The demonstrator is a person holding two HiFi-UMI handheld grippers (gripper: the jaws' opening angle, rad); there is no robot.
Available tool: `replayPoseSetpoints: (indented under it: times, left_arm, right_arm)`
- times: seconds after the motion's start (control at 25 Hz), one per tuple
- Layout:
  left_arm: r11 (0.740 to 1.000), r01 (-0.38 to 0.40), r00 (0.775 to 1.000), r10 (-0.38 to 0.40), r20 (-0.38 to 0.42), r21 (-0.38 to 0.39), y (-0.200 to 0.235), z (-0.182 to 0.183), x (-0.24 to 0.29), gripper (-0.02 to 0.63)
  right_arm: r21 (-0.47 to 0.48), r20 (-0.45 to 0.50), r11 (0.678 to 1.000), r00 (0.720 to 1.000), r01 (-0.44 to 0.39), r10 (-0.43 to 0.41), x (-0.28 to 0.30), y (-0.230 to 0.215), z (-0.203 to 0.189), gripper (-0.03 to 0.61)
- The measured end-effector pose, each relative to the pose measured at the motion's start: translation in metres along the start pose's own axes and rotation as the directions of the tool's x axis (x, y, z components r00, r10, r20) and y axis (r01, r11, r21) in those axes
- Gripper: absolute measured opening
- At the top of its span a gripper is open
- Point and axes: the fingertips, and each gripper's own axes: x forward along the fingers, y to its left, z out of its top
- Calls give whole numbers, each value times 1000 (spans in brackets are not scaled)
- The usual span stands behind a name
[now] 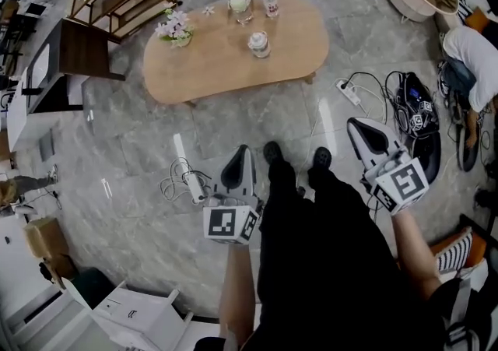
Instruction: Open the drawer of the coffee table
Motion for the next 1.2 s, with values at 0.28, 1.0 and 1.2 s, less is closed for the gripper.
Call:
replayPoseSetpoints:
  times: [0.28,1.0,1.2]
  left_arm:
    - [993,118,993,-118,-14,-2,55,3,15,20]
    - [969,224,951,-240,-193,-101,137,-129,110,12]
    - [963,230,940,-256,-226,-137,142,-193,142,12]
  right_arm:
    - [-12,-54,997,996,76,-77,54,32,-1,12]
    - [7,-224,978,954,206,-200,146,-6,-138,12]
    - [-18,-274,983,945,181,-179,184,-29,-203,13]
